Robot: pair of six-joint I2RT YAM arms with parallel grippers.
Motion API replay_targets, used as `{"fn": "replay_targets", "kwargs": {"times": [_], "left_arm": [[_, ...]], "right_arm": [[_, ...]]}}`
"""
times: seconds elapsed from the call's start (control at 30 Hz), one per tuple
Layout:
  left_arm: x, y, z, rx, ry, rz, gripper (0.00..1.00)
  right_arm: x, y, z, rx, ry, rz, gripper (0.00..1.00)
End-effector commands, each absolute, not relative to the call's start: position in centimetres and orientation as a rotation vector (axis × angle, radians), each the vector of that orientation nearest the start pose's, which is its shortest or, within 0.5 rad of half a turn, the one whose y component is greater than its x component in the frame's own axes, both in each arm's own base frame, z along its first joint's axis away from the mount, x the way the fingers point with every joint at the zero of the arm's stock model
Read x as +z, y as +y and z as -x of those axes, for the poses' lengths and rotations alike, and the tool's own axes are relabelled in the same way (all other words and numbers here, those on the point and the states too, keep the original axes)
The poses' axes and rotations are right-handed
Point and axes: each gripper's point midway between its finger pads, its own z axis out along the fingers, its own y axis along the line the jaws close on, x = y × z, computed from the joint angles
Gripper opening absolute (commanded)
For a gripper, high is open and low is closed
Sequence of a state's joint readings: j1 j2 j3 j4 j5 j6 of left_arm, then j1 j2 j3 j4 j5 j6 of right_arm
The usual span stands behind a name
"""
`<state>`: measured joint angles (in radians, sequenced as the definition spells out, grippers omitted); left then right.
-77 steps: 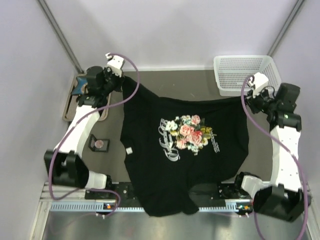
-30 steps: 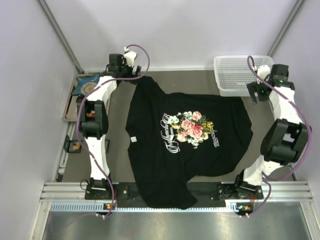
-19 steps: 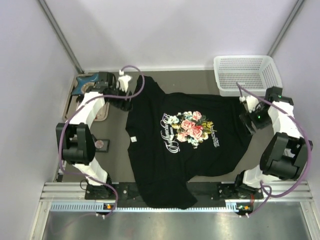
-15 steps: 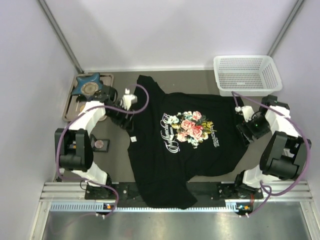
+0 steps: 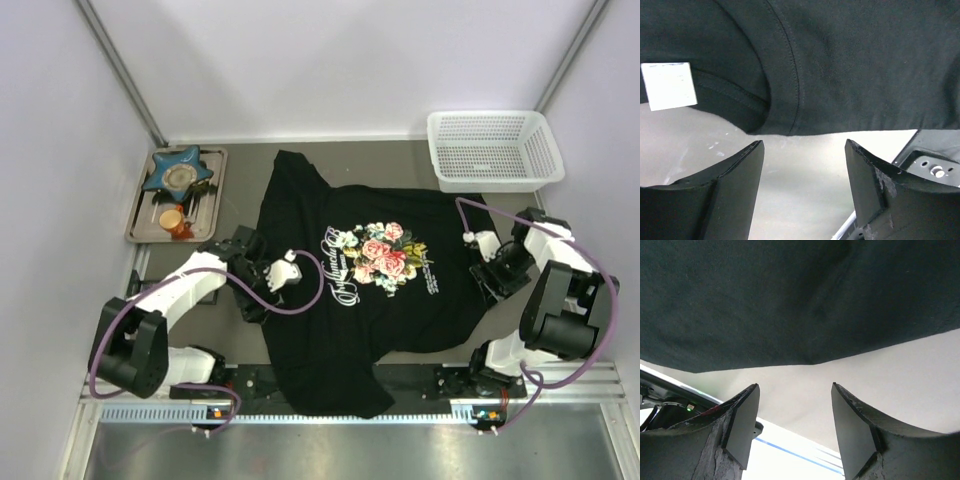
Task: Pin the brooch onto the clothing
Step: Flatten out the clothes at the center of the board.
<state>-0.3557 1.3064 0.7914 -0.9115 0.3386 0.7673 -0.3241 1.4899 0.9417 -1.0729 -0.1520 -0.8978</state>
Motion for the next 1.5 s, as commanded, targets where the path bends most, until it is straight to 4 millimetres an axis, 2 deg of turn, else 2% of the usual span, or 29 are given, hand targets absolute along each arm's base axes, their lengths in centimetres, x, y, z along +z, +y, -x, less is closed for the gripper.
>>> {"fn": "replay_targets", "kwargs": {"times": [0.0,0.13,0.17,0.23,0.27,0.4,0.43,0.57,0.63,0.67,0.7,0.77,0.8,0.83,0.9,0.93,1.13,1.23,1.27,1.3,1.37,1.4,1.47], "left_arm": [[2.9,-9.8,-18.7,-0.306,2.401,-1.575,0.70],[1.4,-8.5,-18.7,-0.195,2.459,-1.574,0.59],[1.2,-8.3,-18.7,-0.183,2.467,-1.579,0.52],[0.9,-7.7,-17.9,-0.176,2.482,-1.620,0.35],[0.9,-7.3,-17.8,-0.157,2.482,-1.642,0.25],[0.9,-5.3,-16.8,-0.072,2.473,-1.764,0.03],[1.1,-4.9,-16.8,-0.064,2.468,-1.767,0.00],[1.6,-3.4,-16.8,-0.066,2.455,-1.794,0.00],[2.6,-4.4,-16.8,-0.175,2.424,-1.755,0.02],[3.6,-5.3,-17.3,-0.214,2.408,-1.700,0.09],[4.2,-6.7,-17.3,-0.300,2.374,-1.667,0.29],[5.5,-8.5,-17.8,-0.388,2.367,-1.556,0.46],[5.9,-9.6,-18.0,-0.446,2.349,-1.512,0.49],[6.1,-10.1,-18.2,-0.470,2.355,-1.477,0.57],[5.8,-10.7,-18.4,-0.490,2.400,-1.377,0.60],[5.5,-10.9,-19.1,-0.477,2.401,-1.351,0.60],[2.8,-10.5,-20.3,-0.414,2.515,-1.262,0.56],[1.3,-10.1,-20.1,-0.382,2.584,-1.242,0.47],[0.7,-9.5,-20.1,-0.337,2.610,-1.239,0.43],[0.3,-9.0,-20.1,-0.301,2.632,-1.230,0.32],[-0.5,-7.7,-19.7,-0.226,2.684,-1.262,0.24],[-0.6,-7.3,-19.7,-0.199,2.696,-1.262,0.14],[-0.8,-6.5,-19.5,-0.155,2.702,-1.308,0.06]], "right_arm": [[4.1,-7.0,-18.1,0.243,2.978,0.846,0.59],[3.4,-7.0,-17.2,0.248,3.008,0.855,0.57],[3.3,-6.9,-16.9,0.253,3.016,0.859,0.53],[2.9,-6.8,-16.3,0.263,3.033,0.863,0.43],[2.7,-6.8,-15.9,0.269,3.047,0.866,0.32],[2.4,-6.4,-15.0,0.282,3.060,0.861,0.00],[2.4,-6.3,-14.7,0.290,3.062,0.866,0.00],[2.7,-5.9,-13.9,0.305,3.057,0.873,0.00],[3.2,-5.8,-14.1,0.295,3.038,0.861,0.00],[3.5,-5.8,-14.6,0.288,3.020,0.852,0.00],[3.7,-5.8,-14.8,0.286,3.018,0.840,0.00],[4.5,-5.8,-15.8,0.282,2.999,0.799,0.00],[4.7,-5.7,-16.2,0.286,2.992,0.788,0.00],[5.0,-5.7,-16.6,0.286,2.985,0.768,0.00],[5.9,-5.6,-17.7,0.289,2.957,0.747,0.00],[6.1,-5.6,-18.0,0.291,2.953,0.734,0.00],[6.5,-6.0,-19.4,0.285,2.947,0.711,0.00],[6.4,-5.8,-19.5,0.309,2.950,0.696,0.00],[6.2,-5.7,-19.4,0.315,2.953,0.695,0.00],[6.1,-5.7,-19.4,0.321,2.957,0.695,0.00],[5.8,-5.6,-19.0,0.334,2.971,0.696,0.00],[5.8,-5.6,-18.9,0.335,2.974,0.698,0.00],[5.9,-5.5,-19.0,0.336,2.967,0.700,0.00]]}}
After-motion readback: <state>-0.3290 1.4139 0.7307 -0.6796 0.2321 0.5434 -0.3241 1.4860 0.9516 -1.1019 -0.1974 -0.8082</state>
